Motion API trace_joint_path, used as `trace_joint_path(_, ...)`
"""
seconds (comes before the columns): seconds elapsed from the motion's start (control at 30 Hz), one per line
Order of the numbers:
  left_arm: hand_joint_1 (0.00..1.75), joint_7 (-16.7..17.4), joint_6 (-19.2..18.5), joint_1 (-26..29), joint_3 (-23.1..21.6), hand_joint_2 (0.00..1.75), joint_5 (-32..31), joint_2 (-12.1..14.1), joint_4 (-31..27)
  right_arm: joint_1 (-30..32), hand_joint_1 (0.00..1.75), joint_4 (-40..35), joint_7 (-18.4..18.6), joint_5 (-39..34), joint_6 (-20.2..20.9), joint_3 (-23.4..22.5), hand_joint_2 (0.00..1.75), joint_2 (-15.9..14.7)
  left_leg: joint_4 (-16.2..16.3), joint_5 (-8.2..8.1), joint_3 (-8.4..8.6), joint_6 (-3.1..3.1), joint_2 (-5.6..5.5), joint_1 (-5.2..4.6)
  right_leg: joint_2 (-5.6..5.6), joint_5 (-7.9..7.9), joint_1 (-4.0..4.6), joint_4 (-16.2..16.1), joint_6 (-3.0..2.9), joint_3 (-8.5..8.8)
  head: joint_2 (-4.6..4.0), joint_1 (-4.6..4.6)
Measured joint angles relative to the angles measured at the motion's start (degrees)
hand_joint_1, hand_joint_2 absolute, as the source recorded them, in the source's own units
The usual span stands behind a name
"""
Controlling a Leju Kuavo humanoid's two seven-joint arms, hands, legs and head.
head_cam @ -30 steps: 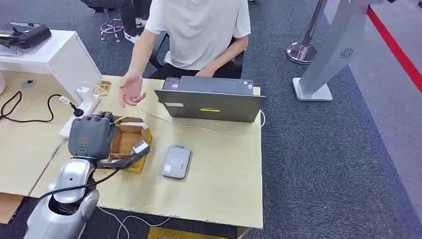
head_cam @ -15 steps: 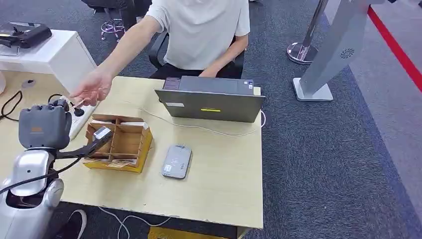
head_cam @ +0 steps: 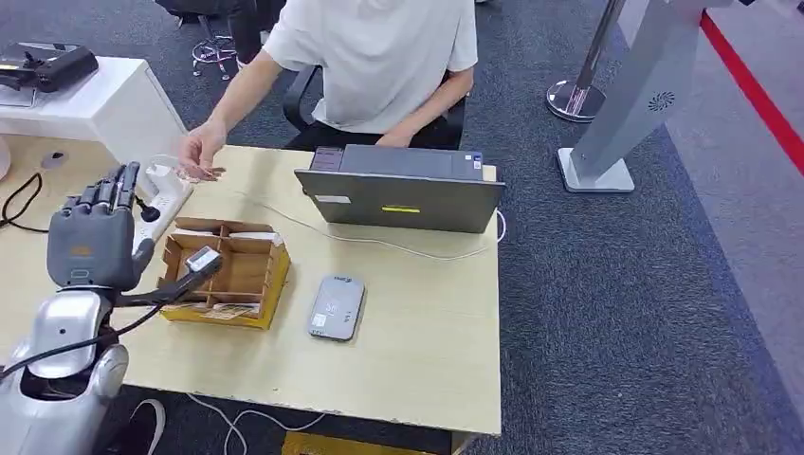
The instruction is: Pass the card to the sensor for recognition and then transmit it.
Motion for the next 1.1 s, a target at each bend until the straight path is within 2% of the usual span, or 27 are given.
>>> trace_joint_path(0.1,0.00,-0.8,0.2,0.7,-1.6,1.75,0.0,-0.8,-0.4,0.0,0.00,0.0,-0.2,-0.2,-0.2,0.0,0.00,0.0,0.0,0.00,0.00,0.00,0.03,0.00,0.02,0.00,0.00,0.0,0.00,0.00,0.00,0.00)
trace_joint_path(0.27,0.00,-2.0,0.5,4.6,-5.2,1.75,-0.2,-2.1,-4.9,0.0,0.00,0.1,-0.9,-0.3,-0.8,-0.4,0.00,0.0,0.0,-0.02,0.00,0.01,0.04,-0.01,0.03,0.00,0.00,0.0,0.00,-0.01,0.00,0.00)
trace_joint_path(0.4,0.00,-1.7,1.0,7.5,-8.5,1.75,-0.1,-2.4,-8.9,0.1,0.00,0.2,-1.0,-0.3,-1.2,-1.8,0.00,0.0,0.0,-0.03,-0.02,0.00,0.03,0.00,0.02,-0.01,0.00,0.0,0.00,-0.03,0.00,0.02)
trace_joint_path(0.57,0.00,-3.9,2.2,11.9,-11.6,1.75,-0.1,-2.6,-13.0,0.3,0.00,0.4,-1.1,-0.3,-1.7,-4.4,0.00,0.0,0.0,-0.04,-0.03,0.00,0.04,0.00,0.02,-0.01,0.00,0.0,0.01,-0.04,0.00,0.02)
trace_joint_path(0.63,0.00,-2.5,2.2,13.0,-12.3,1.75,-0.1,-2.4,-13.9,0.3,0.00,0.4,-1.0,-0.3,-1.9,-5.2,0.00,0.0,0.0,-0.04,-0.03,0.00,0.04,0.00,0.01,-0.01,0.00,0.0,0.00,-0.03,0.00,0.02)
trace_joint_path(0.73,0.00,3.0,1.8,14.3,-13.6,1.75,-0.1,-0.7,-14.6,0.4,0.00,0.5,-0.9,-0.3,-1.9,-6.0,0.00,-0.1,0.0,-0.04,-0.02,0.00,0.04,0.00,0.02,-0.01,0.00,0.0,0.00,-0.04,0.00,0.00)
trace_joint_path(0.8,0.00,5.2,1.9,15.2,-13.7,1.75,-0.1,0.0,-14.4,0.4,0.00,0.5,-0.8,-0.3,-1.8,-6.0,0.00,-0.2,0.0,-0.04,-0.03,0.00,0.04,0.00,0.01,-0.01,0.00,0.0,0.00,-0.04,0.00,0.00)
trace_joint_path(0.93,0.00,0.6,3.0,16.7,-11.5,1.75,0.0,-0.7,-11.4,0.4,0.00,0.5,-0.7,-0.3,-1.4,-6.0,0.00,-0.3,0.0,-0.03,-0.03,0.00,0.05,0.00,0.02,-0.01,0.00,0.0,0.00,-0.03,0.00,0.00)
trace_joint_path(1.1,0.00,0.5,2.8,17.2,-8.8,1.75,0.0,-1.8,-8.5,0.4,0.00,0.5,-0.6,-0.3,-1.4,-6.0,0.00,-0.3,0.0,-0.03,-0.04,0.00,0.02,0.00,-0.01,-0.01,0.00,0.0,0.01,-0.03,0.00,0.02)
